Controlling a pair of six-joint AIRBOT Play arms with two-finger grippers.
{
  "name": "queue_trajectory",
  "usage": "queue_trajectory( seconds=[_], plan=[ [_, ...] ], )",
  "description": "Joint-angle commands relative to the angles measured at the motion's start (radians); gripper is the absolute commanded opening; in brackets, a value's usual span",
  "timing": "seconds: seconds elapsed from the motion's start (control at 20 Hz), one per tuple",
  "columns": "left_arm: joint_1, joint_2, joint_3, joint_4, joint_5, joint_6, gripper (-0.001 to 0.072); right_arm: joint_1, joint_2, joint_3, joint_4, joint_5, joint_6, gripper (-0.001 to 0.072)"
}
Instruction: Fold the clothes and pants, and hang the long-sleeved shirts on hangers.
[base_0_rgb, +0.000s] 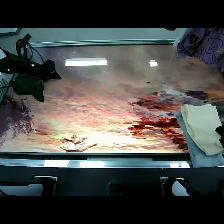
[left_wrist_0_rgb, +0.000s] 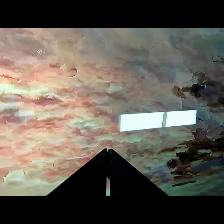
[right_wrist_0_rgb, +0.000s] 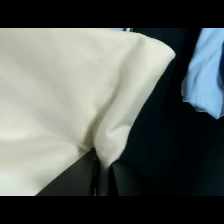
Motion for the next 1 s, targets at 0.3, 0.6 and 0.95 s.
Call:
queue_trajectory(
  seconds=[0.3,0.6,0.95],
  plan=[
    [0.000,0.000,0.000,0.000,-0.005,0.000,0.0017,-0.001,0.009,-0.062,-0.037,0.009,-0.007,0.0030],
    [0.000,0.000,0.000,0.000,-0.007,0.000,0.0017,-0.001,0.009,-0.062,-0.080,-0.024,-0.035,0.0156],
    [0.000,-0.002,0.000,0.031,-0.006,0.000,0.0017,0.000,0.010,0.016,0.087,-0.265,-0.237,0.0349]
  ],
)
